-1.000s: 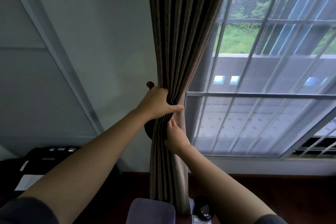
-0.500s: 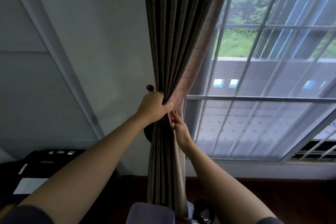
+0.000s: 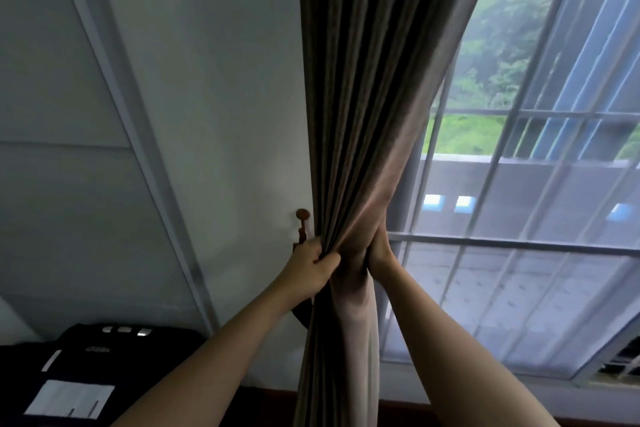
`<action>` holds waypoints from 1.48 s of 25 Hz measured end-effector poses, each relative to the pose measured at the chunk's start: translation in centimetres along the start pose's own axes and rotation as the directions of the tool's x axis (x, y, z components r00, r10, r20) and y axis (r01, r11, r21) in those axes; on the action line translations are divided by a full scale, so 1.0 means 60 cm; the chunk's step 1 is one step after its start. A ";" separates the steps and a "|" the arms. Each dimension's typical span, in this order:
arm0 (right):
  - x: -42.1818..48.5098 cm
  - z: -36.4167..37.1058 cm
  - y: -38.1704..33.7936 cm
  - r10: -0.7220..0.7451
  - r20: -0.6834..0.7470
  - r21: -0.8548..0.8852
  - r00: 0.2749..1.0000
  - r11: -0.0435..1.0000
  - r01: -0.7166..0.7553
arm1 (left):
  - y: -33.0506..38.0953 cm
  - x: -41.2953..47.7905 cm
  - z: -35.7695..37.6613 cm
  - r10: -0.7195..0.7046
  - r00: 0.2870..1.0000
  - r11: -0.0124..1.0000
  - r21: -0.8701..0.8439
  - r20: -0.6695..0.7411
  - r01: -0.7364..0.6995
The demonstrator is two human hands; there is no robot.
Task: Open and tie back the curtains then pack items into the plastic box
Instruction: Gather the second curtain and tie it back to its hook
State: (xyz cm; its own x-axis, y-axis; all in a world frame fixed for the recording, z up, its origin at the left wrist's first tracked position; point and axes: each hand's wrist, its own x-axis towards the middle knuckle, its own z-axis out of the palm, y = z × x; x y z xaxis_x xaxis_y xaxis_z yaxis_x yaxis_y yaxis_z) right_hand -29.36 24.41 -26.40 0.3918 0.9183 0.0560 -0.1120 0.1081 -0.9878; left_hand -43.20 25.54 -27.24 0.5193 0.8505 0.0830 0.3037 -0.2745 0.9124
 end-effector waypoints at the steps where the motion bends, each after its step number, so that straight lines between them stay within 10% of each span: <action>1: 0.000 -0.004 -0.003 0.032 0.036 -0.054 0.999 0.998 -0.030 | -0.001 0.004 0.000 -0.005 1.000 1.000 -0.030 0.010 0.005; 21: -0.008 -0.030 0.005 0.003 0.001 0.038 1.000 0.999 -0.003 | 0.012 0.009 0.000 0.042 0.998 0.997 -0.073 0.037 -0.040; 30: 0.004 -0.055 0.010 0.202 0.132 0.063 0.970 0.975 -0.212 | 0.007 -0.001 -0.005 0.138 0.990 0.987 -0.088 -0.007 -0.138; 37: -0.011 -0.047 0.007 0.152 0.037 0.013 0.988 0.988 -0.152 | -0.009 -0.025 0.016 0.202 0.935 0.967 -0.092 -0.293 -0.238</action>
State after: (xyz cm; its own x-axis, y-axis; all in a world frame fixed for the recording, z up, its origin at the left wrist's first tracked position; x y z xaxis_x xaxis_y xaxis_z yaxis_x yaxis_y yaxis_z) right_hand -27.10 22.80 -27.28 0.3363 0.9375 -0.0893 -0.1827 -0.0281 -0.9828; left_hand -43.39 24.00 -28.23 0.3127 0.8709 0.3791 0.0964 -0.4261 0.8995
